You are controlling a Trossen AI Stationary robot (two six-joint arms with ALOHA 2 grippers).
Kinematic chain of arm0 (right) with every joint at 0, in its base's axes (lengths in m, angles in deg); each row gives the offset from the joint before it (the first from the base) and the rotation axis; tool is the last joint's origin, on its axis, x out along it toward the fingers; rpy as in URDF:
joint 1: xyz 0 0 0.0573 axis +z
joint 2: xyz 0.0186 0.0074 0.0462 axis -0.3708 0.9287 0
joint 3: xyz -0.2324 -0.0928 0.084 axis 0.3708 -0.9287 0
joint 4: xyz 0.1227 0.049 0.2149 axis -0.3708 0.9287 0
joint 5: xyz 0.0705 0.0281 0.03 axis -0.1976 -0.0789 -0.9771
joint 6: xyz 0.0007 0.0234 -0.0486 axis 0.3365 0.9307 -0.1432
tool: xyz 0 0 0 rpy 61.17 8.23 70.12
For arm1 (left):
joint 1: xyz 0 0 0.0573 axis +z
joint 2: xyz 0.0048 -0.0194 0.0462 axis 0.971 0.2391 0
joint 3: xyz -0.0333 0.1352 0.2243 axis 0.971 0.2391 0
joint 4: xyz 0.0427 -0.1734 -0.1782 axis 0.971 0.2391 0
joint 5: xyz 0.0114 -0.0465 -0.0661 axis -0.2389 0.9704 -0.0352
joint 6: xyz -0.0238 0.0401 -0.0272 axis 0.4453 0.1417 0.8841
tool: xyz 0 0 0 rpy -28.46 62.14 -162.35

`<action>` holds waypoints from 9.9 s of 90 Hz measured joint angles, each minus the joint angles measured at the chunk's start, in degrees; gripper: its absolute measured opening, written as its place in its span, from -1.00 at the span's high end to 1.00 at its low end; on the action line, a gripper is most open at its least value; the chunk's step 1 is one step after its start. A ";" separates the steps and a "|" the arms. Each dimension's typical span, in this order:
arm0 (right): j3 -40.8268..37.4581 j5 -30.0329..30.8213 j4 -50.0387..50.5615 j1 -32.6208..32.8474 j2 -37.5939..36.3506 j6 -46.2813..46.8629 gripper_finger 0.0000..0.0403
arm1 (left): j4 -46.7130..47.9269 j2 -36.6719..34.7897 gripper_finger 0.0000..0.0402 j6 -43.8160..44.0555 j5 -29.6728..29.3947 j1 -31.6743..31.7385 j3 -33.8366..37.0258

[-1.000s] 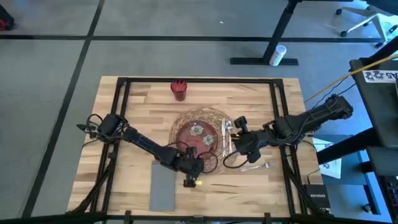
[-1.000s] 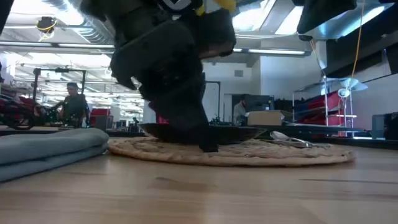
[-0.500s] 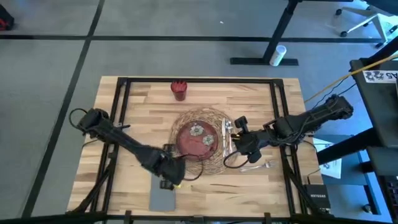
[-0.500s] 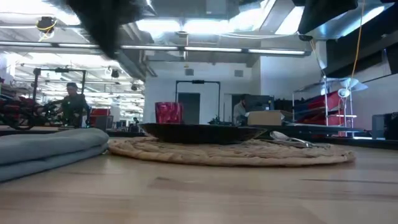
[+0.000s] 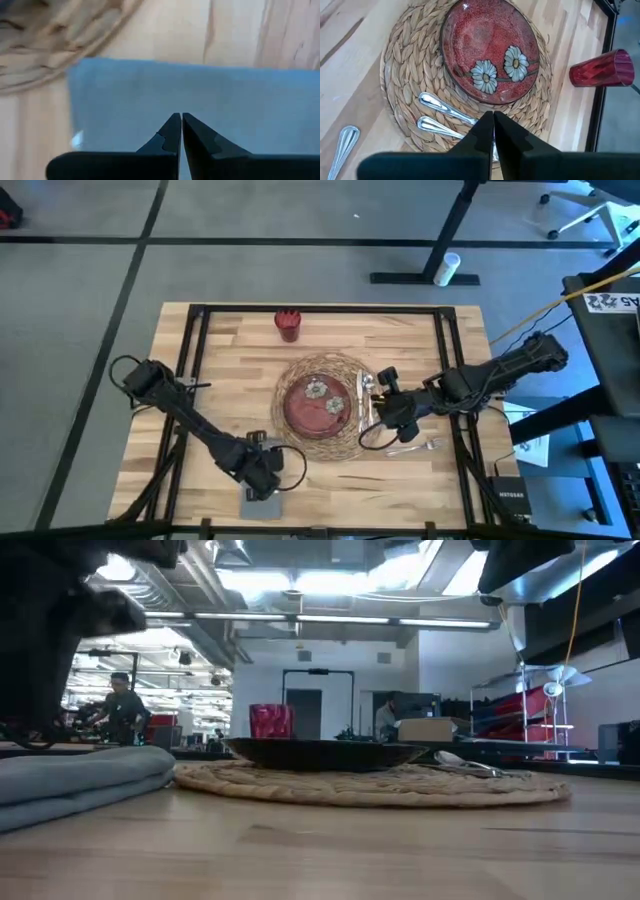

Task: Set table place
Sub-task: Move the gray table napkin to the left of the brown placemat, then put the silver fork on the gray table napkin, then move the red cup to the top right of the brown placemat

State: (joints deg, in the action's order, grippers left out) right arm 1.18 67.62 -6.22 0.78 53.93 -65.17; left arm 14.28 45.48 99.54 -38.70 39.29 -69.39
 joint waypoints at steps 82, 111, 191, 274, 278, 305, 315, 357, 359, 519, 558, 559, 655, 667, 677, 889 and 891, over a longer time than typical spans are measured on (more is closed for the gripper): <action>0.02 1.58 0.38 7.79 0.00 6.32 1.00 | 8.78 -1.25 1.00 -4.47 -5.74 7.95 10.35; 0.02 3.13 0.41 10.53 0.00 8.97 1.00 | 8.29 -1.14 1.00 -8.92 -9.16 14.43 10.37; 0.02 4.98 0.13 12.35 0.00 11.65 1.00 | 1.19 -13.85 1.00 -10.17 -11.19 22.61 27.23; 0.02 2.83 3.92 12.37 0.10 11.40 1.00 | 0.81 -23.01 1.00 -12.89 -13.49 23.12 25.00; 0.02 0.81 4.00 12.37 0.34 11.57 1.00 | 0.36 -24.70 1.00 -12.08 -13.64 22.20 25.00; -4.80 -2.79 5.94 15.83 0.90 20.15 1.00 | -2.89 -28.87 1.00 -4.90 -14.98 14.24 24.91; -8.46 -5.68 5.12 16.26 0.90 24.40 1.00 | -3.25 -28.87 1.00 -3.35 -15.43 11.46 24.91; -16.84 -13.53 -1.90 16.55 0.90 28.12 0.59 | -2.53 -28.87 1.00 3.19 -16.31 6.56 24.91; -16.91 -13.55 -1.63 16.55 0.90 28.16 0.57 | -2.53 -28.87 1.00 3.52 -16.31 6.39 24.91; -26.53 -12.95 -11.87 16.41 0.96 35.35 0.99 | -5.29 -28.92 1.00 5.27 -16.33 0.92 22.39; -6.98 -2.35 -2.29 9.34 1.27 17.01 1.00 | -5.25 -28.96 1.00 -5.05 -18.05 -3.49 12.78; -6.59 -2.36 -2.29 8.76 1.44 16.17 1.00 | -5.22 -28.96 1.00 -5.36 -18.24 -3.62 12.57; 36.87 -24.31 -13.31 -19.58 41.63 -49.31 1.00 | -17.08 -42.82 1.00 -34.17 -33.90 -12.43 6.72; 44.01 -27.01 -13.25 -19.92 47.60 -52.19 1.00 | -16.55 -42.82 1.00 -34.16 -33.93 -12.41 6.72; 49.28 -28.88 -13.48 -20.35 52.11 -54.52 1.00 | -15.55 -42.82 1.00 -33.71 -33.93 -12.41 6.72; 69.64 -25.39 15.40 -23.17 59.76 -61.05 0.46 | -9.93 -40.79 1.00 -23.04 -42.71 -17.89 6.79; 69.61 -25.30 16.20 -23.17 59.31 -60.74 0.48 | -9.95 -40.79 1.00 -22.78 -42.80 -18.03 6.79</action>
State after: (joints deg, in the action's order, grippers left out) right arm 70.80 42.32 9.98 -22.39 113.24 -125.92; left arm 4.33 4.69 76.76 -81.50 21.26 -62.60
